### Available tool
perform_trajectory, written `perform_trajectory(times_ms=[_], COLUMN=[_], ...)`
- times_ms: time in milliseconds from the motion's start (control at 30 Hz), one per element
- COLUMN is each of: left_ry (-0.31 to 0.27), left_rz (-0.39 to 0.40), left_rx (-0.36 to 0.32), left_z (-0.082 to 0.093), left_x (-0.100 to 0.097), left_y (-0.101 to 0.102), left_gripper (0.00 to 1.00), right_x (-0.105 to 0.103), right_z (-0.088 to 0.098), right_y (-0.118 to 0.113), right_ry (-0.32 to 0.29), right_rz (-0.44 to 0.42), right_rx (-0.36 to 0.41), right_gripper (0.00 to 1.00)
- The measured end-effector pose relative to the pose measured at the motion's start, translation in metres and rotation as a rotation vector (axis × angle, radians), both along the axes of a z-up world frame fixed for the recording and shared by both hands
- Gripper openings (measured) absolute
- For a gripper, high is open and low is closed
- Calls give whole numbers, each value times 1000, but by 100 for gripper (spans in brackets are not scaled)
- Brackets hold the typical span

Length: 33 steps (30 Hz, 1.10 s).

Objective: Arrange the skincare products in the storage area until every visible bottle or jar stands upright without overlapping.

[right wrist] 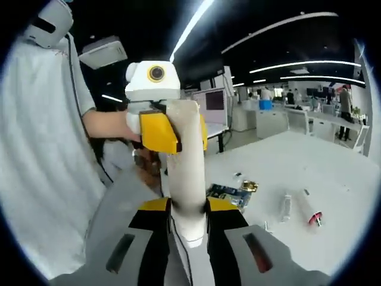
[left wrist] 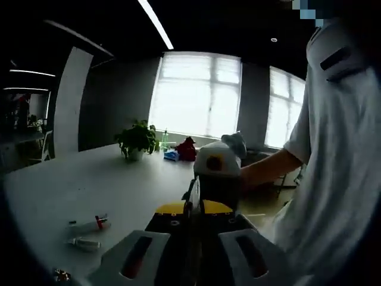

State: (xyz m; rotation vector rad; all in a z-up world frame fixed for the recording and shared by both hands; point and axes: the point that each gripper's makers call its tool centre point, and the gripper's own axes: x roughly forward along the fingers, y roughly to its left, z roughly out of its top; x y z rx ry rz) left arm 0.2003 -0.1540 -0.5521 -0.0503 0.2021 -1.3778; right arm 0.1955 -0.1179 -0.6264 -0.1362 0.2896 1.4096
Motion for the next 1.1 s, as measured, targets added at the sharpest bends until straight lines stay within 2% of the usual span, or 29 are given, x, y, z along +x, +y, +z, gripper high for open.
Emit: perform_trajectory(times_ms=[133,267,433,633,767,1100], left_ry=[35,26,14,38,47,57], left_rz=[-58,-96,-155,-158,-157,-136], left_rx=[-9,14,102,115,130,127], left_z=[-13,-26,-59,-86,-100,-117], left_x=[-1,-2,4,21,33,64], left_y=[-7,-16,-33,-43,-47,-51], left_gripper=[2,2,3,4,4,5], right_x=[-2,1,11,27,39,73], right_z=[-12,-28,-59,-84,-99,-116], right_y=[-2,-9,-23,-37,-45,-58], right_ry=[-14,-21,-43,-21,-28,-46], right_rz=[21,45,54,38,43,73], right_rx=[-43,-100,-217,-279,-347,-430], right_gripper=[20,17,16,16,16,16])
